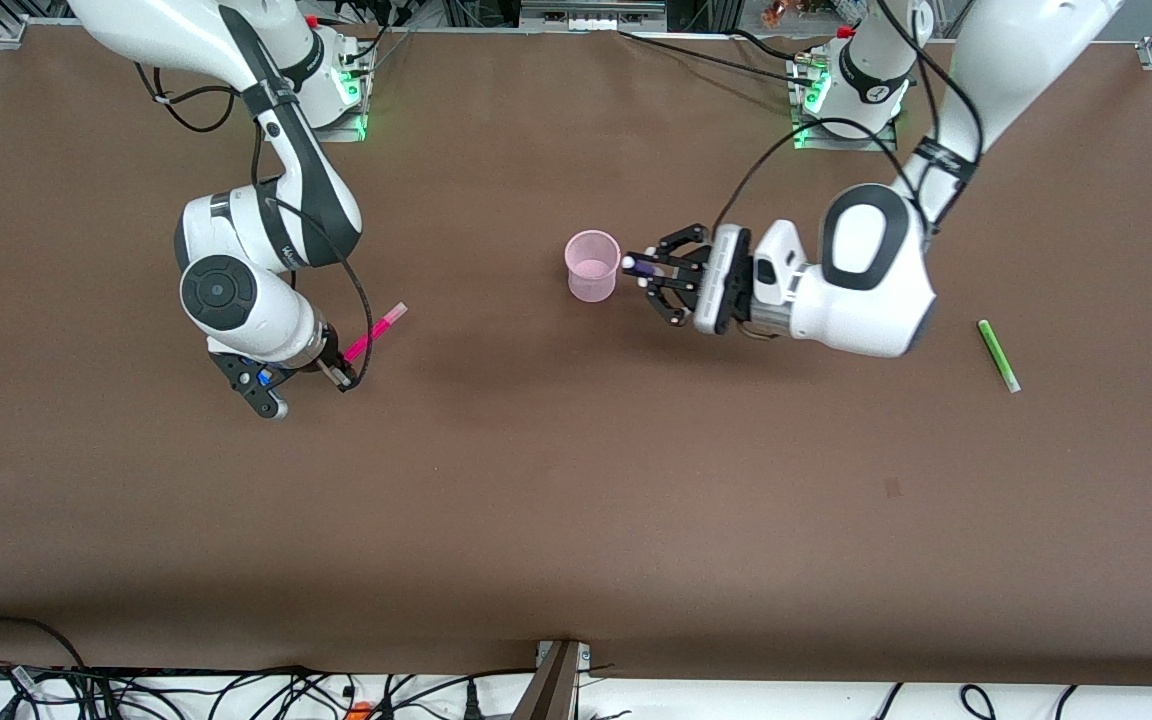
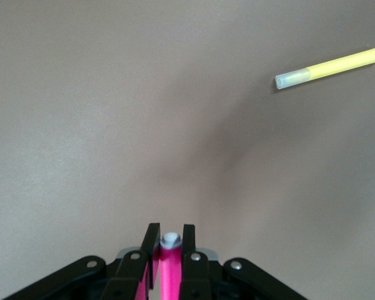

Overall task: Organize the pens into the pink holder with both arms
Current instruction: 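Carry the purple marker over the pink cup with the left gripper, then lower the purple marker into the pink cup and open the left gripper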

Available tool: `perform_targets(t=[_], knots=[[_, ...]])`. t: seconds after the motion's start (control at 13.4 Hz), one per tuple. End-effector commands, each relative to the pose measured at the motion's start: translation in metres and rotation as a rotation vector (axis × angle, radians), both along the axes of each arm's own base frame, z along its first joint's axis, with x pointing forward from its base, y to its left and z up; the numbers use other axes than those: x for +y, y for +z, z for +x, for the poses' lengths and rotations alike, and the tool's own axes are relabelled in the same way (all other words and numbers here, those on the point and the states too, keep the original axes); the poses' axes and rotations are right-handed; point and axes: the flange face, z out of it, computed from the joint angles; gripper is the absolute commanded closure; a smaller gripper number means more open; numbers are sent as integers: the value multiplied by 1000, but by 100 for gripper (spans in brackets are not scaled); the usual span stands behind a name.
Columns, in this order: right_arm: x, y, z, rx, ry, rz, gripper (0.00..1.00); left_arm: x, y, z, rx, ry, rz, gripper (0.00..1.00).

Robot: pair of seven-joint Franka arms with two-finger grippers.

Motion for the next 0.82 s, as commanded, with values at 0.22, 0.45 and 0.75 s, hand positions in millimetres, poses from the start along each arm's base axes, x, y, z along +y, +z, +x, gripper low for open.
perform_targets(t=[0.22, 0.45, 0.75], knots=[[-3, 5, -1, 16, -4, -30, 100, -49, -55, -70, -42, 38, -104, 100], [-3, 5, -1, 17, -4, -31, 100, -55, -68, -86, -23, 23, -79, 100], [-4, 5, -1, 17, -7, -31, 100, -55, -75, -88, -13, 27, -69, 100]])
